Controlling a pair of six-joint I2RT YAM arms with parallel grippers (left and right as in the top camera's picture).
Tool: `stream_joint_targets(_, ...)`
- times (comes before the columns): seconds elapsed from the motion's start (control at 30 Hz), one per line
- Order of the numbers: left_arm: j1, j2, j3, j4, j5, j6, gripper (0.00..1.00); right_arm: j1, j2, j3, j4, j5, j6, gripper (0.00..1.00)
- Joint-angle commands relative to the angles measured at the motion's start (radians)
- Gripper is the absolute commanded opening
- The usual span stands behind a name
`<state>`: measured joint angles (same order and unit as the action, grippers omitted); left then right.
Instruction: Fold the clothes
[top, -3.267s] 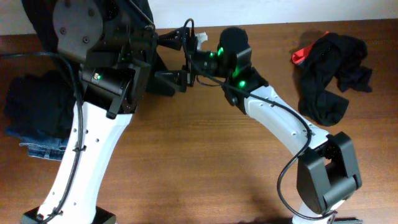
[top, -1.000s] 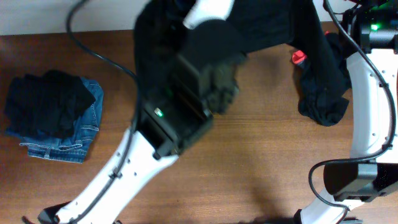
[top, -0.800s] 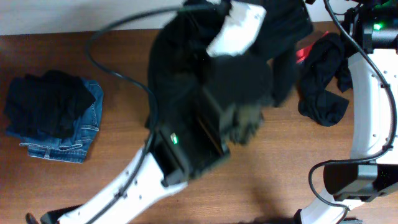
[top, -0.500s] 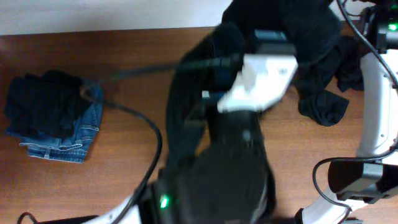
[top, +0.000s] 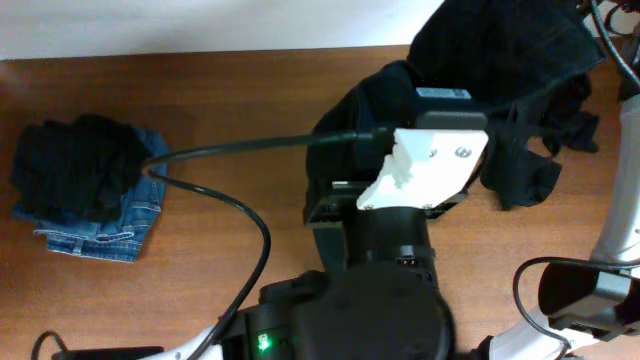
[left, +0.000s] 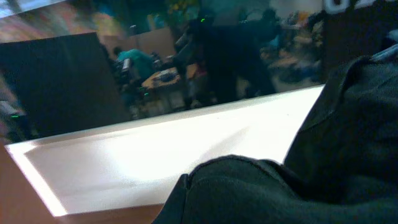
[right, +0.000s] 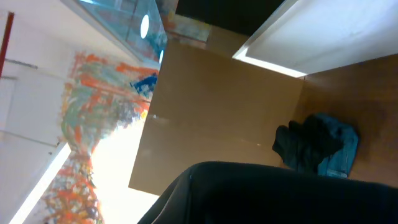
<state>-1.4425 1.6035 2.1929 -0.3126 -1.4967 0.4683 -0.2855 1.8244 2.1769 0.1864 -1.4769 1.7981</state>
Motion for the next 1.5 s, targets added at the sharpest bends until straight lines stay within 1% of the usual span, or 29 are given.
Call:
stream_joint_targets(0.0, 0.041, 0.018, 0.014, -0.138, -0.053, -0.22, 0.0, 0.059, 0.001, 0.025, -0.008, 0.006, -0.069, 0.04)
stream_joint_targets(0.03, 0.079, 0.018, 0.014, -0.296, -0.044, -0.382, 0.0, 0.09, 0.02, 0.025, -0.048, 0.006, -0.103, 0.04)
stream_joint_targets(0.1, 0.129, 0.018, 0.014, -0.502, 0.064, -0.566, 0.01, 0.123, 0.05, 0.025, -0.123, 0.007, -0.172, 0.04)
stream_joint_targets(0.13, 0.164, 0.018, 0.014, -0.604, 0.141, -0.667, 0.01, 0.136, 0.063, 0.025, -0.156, 0.011, -0.204, 0.04)
stream_joint_targets(0.23, 0.324, 0.026, 0.014, -0.864, 0.351, -0.967, 0.0, 0.173, 0.113, 0.025, -0.28, 0.034, -0.327, 0.04)
stream_joint_targets(0.27, 0.388, 0.035, 0.014, -0.929, 0.408, -1.028, 0.0, 0.184, 0.127, 0.025, -0.322, 0.048, -0.374, 0.04)
stream_joint_targets(0.3, 0.446, 0.047, 0.014, -0.966, 0.449, -1.047, 0.0, 0.194, 0.142, 0.025, -0.364, 0.063, -0.421, 0.04)
stream_joint_targets(0.4, 0.605, 0.098, 0.014, -1.021, 0.517, -1.046, 0.0, 0.229, 0.186, 0.025, -0.527, 0.149, -0.593, 0.04)
stream_joint_targets(0.53, 0.783, 0.182, 0.013, -1.058, 0.625, -1.044, 0.0, 0.291, 0.246, 0.025, -0.785, 0.353, -0.835, 0.04)
stream_joint_targets(0.6, 0.857, 0.217, 0.013, -1.065, 0.681, -1.044, 0.0, 0.325, 0.277, 0.025, -0.865, 0.448, -0.919, 0.04)
stream_joint_targets(0.8, 1.037, 0.301, 0.013, -1.043, 0.781, -1.039, 0.0, 0.44, 0.371, 0.025, -0.879, 0.592, -1.112, 0.04)
stream_joint_targets(0.83, 1.059, 0.311, 0.013, -1.043, 0.806, -1.034, 0.01, 0.453, 0.377, 0.025, -0.879, 0.604, -1.136, 0.06)
stream_joint_targets(0.9, 1.1, 0.322, 0.013, -1.043, 0.851, -1.012, 0.01, 0.475, 0.386, 0.025, -0.872, 0.622, -1.204, 0.18)
stream_joint_targets(0.97, 1.133, 0.327, 0.013, -1.052, 0.863, -1.012, 0.02, 0.494, 0.387, 0.025, -0.855, 0.621, -1.298, 0.31)
stream_joint_targets(1.0, 1.15, 0.327, 0.013, -1.058, 0.864, -1.012, 0.04, 0.503, 0.387, 0.026, -0.849, 0.62, -1.339, 0.36)
stream_joint_targets(1.03, 1.167, 0.327, 0.013, -1.064, 0.866, -1.012, 0.06, 0.512, 0.387, 0.026, -0.837, 0.613, -1.374, 0.4)
stream_joint_targets(1.1, 1.19, 0.326, 0.014, -1.078, 0.866, -1.013, 0.09, 0.522, 0.387, 0.026, -0.808, 0.591, -1.411, 0.5)
stream_joint_targets(1.17, 1.211, 0.326, 0.013, -1.099, 0.866, -1.013, 0.13, 0.528, 0.387, 0.026, -0.781, 0.591, -1.418, 0.51)
stream_joint_targets(1.27, 1.23, 0.327, 0.013, -1.139, 0.866, -1.013, 0.25, 0.529, 0.387, 0.026, -0.711, 0.587, -1.417, 0.64)
stream_joint_targets(1.3, 1.233, 0.327, 0.013, -1.145, 0.867, -1.014, 0.3, 0.529, 0.387, 0.026, -0.686, 0.579, -1.417, 0.65)
stream_joint_targets(1.4, 1.234, 0.327, 0.014, -1.151, 0.873, -1.014, 0.34, 0.53, 0.387, 0.026, -0.613, 0.565, -1.392, 0.66)
stream_joint_targets(1.47, 1.234, 0.327, 0.014, -1.151, 0.874, -1.014, 0.34, 0.531, 0.387, 0.026, -0.61, 0.564, -1.364, 0.67)
